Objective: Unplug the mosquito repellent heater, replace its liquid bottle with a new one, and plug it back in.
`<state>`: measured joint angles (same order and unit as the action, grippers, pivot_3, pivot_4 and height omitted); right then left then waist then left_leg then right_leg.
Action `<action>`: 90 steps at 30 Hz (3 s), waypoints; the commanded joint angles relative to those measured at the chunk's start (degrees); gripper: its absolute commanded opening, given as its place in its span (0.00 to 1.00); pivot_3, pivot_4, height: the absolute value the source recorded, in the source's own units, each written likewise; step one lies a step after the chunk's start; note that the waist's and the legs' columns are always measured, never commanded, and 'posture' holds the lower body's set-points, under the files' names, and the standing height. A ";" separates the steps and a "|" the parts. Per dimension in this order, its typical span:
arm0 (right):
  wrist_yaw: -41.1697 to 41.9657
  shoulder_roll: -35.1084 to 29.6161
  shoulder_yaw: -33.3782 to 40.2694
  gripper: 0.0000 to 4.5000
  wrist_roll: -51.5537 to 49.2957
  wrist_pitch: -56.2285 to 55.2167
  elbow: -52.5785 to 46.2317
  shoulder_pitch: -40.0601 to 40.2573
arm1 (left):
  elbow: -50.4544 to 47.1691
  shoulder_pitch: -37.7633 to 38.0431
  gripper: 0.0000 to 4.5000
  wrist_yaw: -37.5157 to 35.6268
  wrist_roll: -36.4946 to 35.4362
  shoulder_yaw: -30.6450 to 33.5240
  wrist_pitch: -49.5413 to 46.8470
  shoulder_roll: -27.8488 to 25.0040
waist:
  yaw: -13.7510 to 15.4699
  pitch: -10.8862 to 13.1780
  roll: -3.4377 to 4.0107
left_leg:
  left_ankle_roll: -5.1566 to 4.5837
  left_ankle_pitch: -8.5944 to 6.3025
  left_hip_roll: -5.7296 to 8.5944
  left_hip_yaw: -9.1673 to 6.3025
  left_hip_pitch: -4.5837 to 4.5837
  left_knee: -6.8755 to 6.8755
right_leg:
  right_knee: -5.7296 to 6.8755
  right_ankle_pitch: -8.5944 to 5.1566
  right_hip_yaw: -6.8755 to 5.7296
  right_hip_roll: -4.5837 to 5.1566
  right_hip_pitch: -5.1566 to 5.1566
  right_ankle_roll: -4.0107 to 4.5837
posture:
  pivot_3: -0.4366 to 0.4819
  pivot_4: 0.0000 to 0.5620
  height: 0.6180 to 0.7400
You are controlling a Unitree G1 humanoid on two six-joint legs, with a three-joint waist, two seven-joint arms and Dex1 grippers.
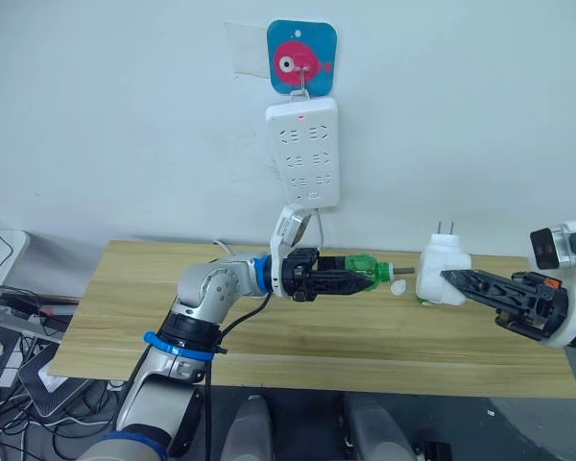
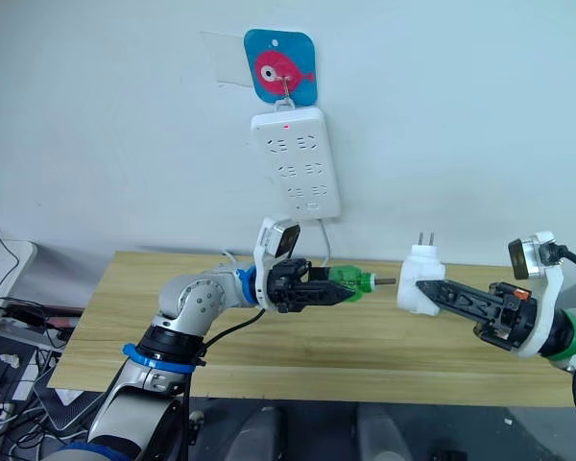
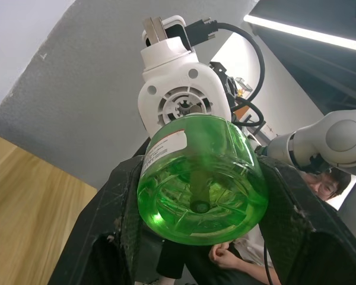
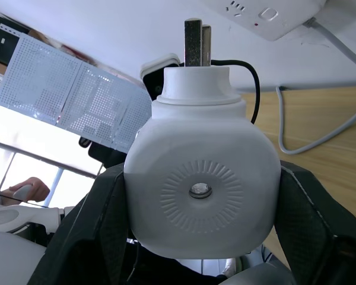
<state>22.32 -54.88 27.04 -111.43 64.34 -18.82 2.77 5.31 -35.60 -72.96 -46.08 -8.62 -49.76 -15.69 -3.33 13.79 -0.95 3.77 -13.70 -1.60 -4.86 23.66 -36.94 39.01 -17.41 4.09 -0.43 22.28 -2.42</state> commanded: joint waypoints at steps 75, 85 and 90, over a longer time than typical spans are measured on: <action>-5.61 -6.40 -14.31 0.82 -1.57 -3.80 -5.54 -10.91 | -0.55 -1.42 0.51 -4.73 3.79 -3.02 2.15 1.57 | -0.02 -0.03 0.05 | 0.00 0.01 -0.01 -0.03 0.01 -0.09 | 0.07 0.05 -0.02 0.01 0.00 0.03 | 0.36 0.36 1.00; -1.08 -9.59 -14.65 0.99 -1.57 -2.93 -5.31 -10.70 | 0.75 -1.92 0.51 -4.47 4.23 -2.60 2.74 2.06 | -0.06 -0.03 0.05 | 0.00 0.01 -0.01 -0.03 0.00 -0.10 | 0.09 0.06 -0.02 0.01 0.00 0.04 | 0.36 0.36 1.00; -0.87 -10.04 -16.03 0.99 -1.57 -3.56 -6.33 -10.47 | 0.75 -1.81 0.51 -4.06 4.22 -2.46 2.80 2.30 | -0.03 -0.03 0.05 | 0.00 0.01 -0.01 -0.03 0.01 -0.10 | 0.08 0.06 -0.03 0.02 0.00 0.04 | 0.36 0.36 1.00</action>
<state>19.92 -64.37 10.89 -111.53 61.09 -22.77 -7.61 7.07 -36.75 -77.01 -41.39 -11.79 -47.91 -13.75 -3.36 13.75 -0.90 3.76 -13.69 -1.61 -4.90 23.67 -37.03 39.09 -17.35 4.06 -0.41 22.28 -2.38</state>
